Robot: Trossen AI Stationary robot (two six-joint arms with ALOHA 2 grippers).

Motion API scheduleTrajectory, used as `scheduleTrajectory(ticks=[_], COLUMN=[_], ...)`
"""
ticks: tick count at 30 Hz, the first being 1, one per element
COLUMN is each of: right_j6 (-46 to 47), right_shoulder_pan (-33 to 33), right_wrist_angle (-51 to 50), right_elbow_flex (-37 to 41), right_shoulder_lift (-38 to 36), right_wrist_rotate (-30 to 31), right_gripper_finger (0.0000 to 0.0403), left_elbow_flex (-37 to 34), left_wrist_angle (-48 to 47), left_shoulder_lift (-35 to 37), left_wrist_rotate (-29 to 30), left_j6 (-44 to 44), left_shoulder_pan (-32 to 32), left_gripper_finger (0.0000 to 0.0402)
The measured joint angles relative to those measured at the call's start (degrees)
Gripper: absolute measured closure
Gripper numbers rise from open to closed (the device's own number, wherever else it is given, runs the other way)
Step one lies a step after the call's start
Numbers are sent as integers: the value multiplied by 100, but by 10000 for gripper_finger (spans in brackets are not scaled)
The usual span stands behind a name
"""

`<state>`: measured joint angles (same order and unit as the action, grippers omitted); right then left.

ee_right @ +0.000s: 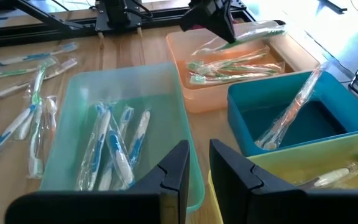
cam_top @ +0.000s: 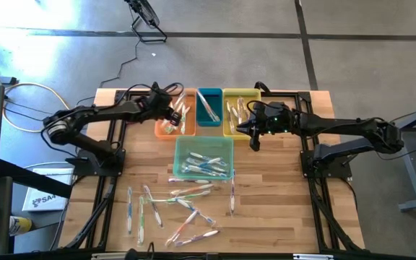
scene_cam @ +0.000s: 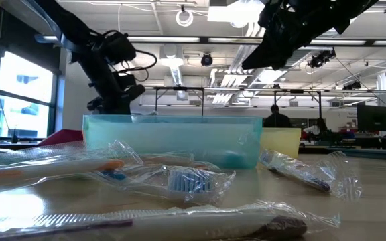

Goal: Pick & Place Toothbrushes
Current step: Put the green toothbrush into the orange bin

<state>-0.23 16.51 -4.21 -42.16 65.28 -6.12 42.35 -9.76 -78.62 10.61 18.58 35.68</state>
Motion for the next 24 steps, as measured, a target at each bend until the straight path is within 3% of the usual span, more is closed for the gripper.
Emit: scheduleTrajectory(ticks=[15,24], right_j6=[0,0], right_shoulder_pan=[0,0], right_wrist_angle=[-39,-41], right_elbow_flex=[1,1], right_shoulder_lift=[0,-2], right_wrist_rotate=[1,0], right_gripper_finger=[348,348], left_elbow_flex=[2,2], left_wrist_angle=[142,326], left_shoulder_lift=[-379,-379], left_wrist_rotate=[51,84], left_j6=[137,124], left_shoulder_pan=[-4,-4], left_gripper_finger=[399,345])
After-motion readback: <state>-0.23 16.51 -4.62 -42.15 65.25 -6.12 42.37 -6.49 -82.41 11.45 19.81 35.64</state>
